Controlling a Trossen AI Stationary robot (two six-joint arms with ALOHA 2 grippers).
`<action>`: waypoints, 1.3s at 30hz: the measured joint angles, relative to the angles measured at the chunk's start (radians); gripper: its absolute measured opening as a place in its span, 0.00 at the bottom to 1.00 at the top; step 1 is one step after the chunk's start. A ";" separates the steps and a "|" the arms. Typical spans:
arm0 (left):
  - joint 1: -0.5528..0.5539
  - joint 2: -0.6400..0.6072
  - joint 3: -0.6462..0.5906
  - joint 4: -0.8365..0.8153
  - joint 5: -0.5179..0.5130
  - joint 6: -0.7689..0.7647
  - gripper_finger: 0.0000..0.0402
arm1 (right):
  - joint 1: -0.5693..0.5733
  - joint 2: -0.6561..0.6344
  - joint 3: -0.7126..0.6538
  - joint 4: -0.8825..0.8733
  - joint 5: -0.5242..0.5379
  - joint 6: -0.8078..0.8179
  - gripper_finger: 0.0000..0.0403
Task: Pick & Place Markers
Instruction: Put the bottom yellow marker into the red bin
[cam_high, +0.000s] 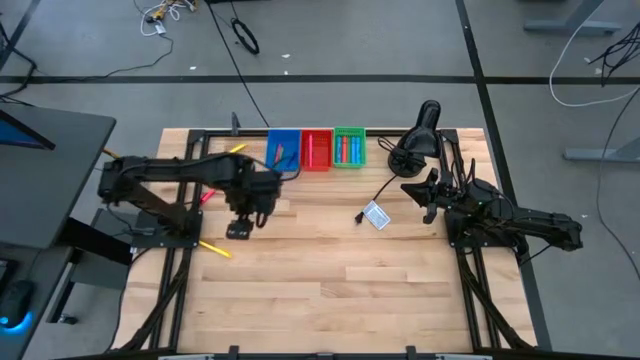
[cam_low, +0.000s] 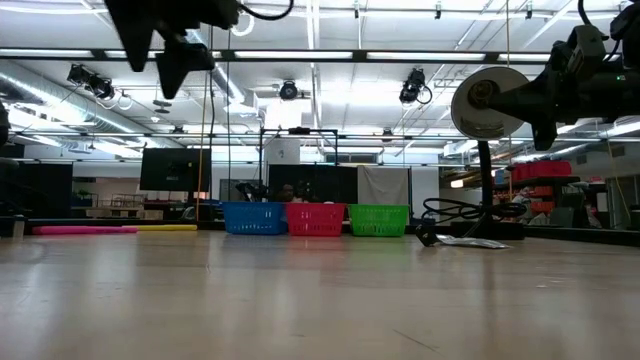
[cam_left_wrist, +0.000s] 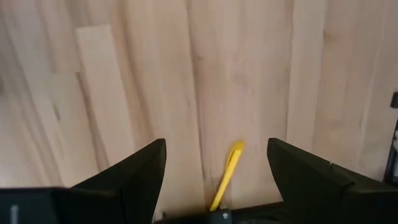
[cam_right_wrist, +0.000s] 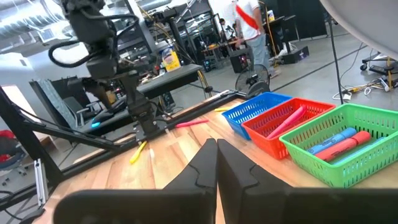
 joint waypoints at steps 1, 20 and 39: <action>-0.013 -0.019 -0.026 0.020 0.000 0.000 0.71 | 0.000 0.000 0.000 0.000 0.000 0.000 0.03; -0.198 -0.282 -0.398 0.075 0.016 -0.032 0.71 | 0.000 0.000 0.000 0.000 0.000 0.000 0.03; -0.251 -0.259 -0.639 0.283 0.059 -0.080 0.71 | 0.000 0.000 0.000 0.000 0.000 0.000 0.03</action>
